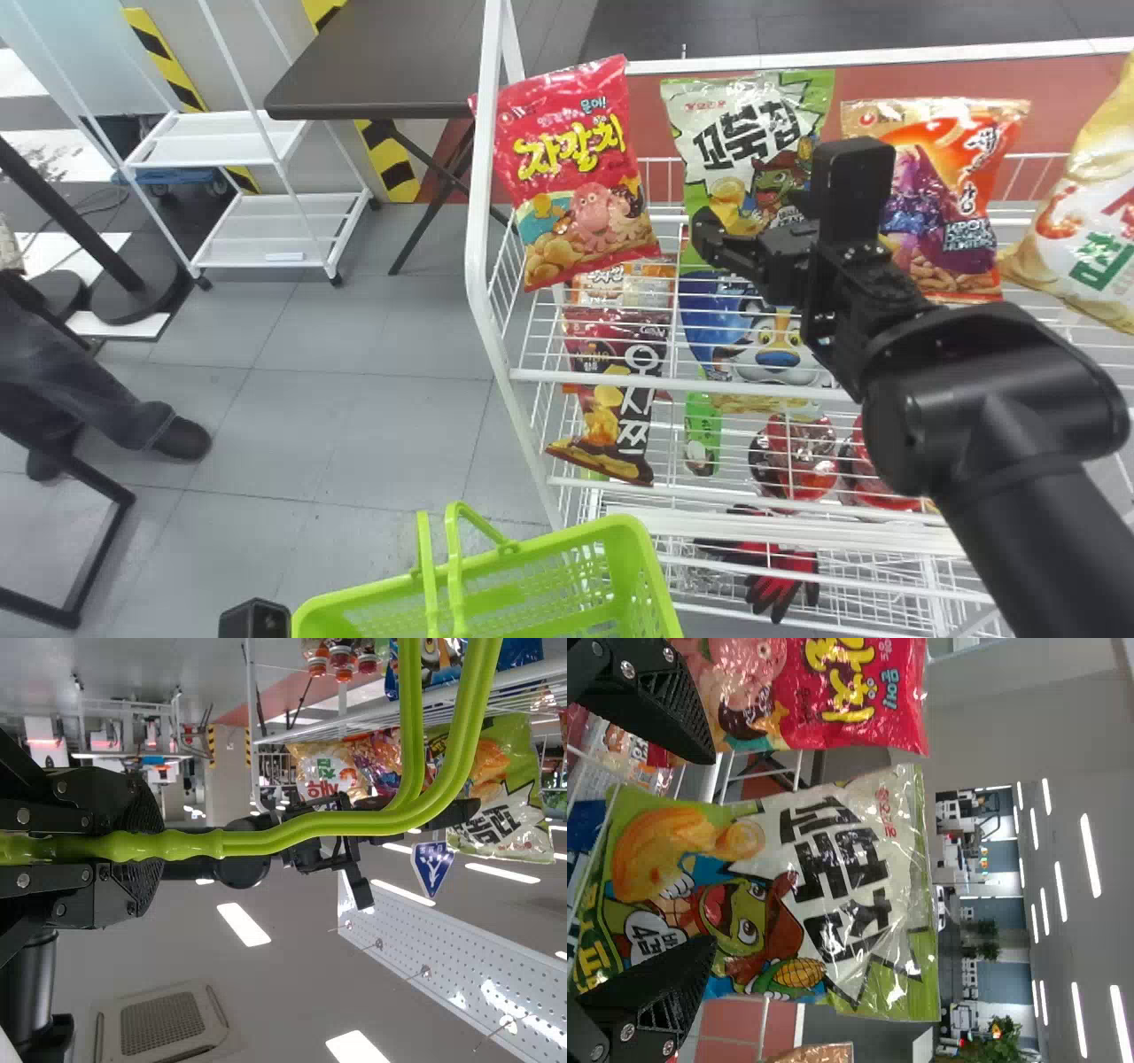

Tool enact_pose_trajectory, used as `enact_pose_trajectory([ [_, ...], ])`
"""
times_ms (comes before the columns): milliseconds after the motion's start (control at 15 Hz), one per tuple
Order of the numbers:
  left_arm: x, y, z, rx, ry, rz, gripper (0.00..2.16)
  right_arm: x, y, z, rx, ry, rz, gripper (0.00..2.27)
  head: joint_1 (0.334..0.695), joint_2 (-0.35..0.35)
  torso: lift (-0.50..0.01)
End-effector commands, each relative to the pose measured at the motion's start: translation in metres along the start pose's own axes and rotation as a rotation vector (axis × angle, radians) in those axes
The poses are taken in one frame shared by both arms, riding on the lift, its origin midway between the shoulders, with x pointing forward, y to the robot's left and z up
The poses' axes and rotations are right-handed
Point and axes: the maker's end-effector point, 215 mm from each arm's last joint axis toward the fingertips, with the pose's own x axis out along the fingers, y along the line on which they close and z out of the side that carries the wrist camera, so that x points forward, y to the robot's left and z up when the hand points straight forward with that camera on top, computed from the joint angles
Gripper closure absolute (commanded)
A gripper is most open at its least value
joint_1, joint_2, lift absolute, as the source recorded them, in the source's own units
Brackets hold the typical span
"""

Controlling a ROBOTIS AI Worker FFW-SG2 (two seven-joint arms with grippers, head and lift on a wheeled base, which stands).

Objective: Hold basket handle with left hand then pick Gkobukchip with right hand and place into basket

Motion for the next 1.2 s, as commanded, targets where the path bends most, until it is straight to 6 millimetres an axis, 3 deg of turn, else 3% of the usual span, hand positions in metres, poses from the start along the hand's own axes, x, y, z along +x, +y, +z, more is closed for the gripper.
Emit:
enact_pose_trajectory([
  [0,-0.001,0.0,0.0,-0.001,-0.002,-0.001,2.15,0.015,-0.011,0.002,-0.019,0.027,-0.014,0.09,0.695,0.167,0.0],
  [400,-0.003,-0.001,0.002,-0.001,-0.008,-0.002,2.15,0.04,-0.03,0.0,-0.089,0.078,-0.039,0.1,0.695,0.147,0.0],
  [533,-0.003,0.0,0.004,0.0,-0.012,-0.003,2.15,0.044,-0.036,-0.002,-0.111,0.091,-0.045,0.19,0.695,0.141,0.0],
  [667,-0.004,0.0,0.004,-0.004,-0.011,-0.005,2.15,0.046,-0.037,-0.002,-0.11,0.088,-0.041,0.49,0.695,0.136,0.0],
  [733,-0.004,0.0,0.004,-0.003,-0.011,-0.004,2.15,0.046,-0.035,-0.002,-0.113,0.089,-0.035,0.77,0.695,0.134,0.0],
  [867,-0.005,0.0,0.005,-0.003,-0.014,-0.006,2.15,0.046,-0.024,-0.008,-0.12,0.1,-0.021,1.56,0.695,0.135,0.0],
  [933,-0.005,0.0,0.006,-0.003,-0.016,-0.005,2.15,0.045,-0.019,-0.011,-0.127,0.101,-0.014,1.82,0.695,0.137,0.0],
  [1000,-0.006,0.001,0.006,-0.002,-0.02,-0.005,2.15,0.044,-0.012,-0.009,-0.138,0.09,-0.008,2.01,0.695,0.141,0.0],
  [1133,-0.007,0.001,0.006,-0.007,-0.022,-0.006,2.15,0.039,-0.005,-0.01,-0.142,0.08,-0.006,2.15,0.695,0.16,0.0],
])
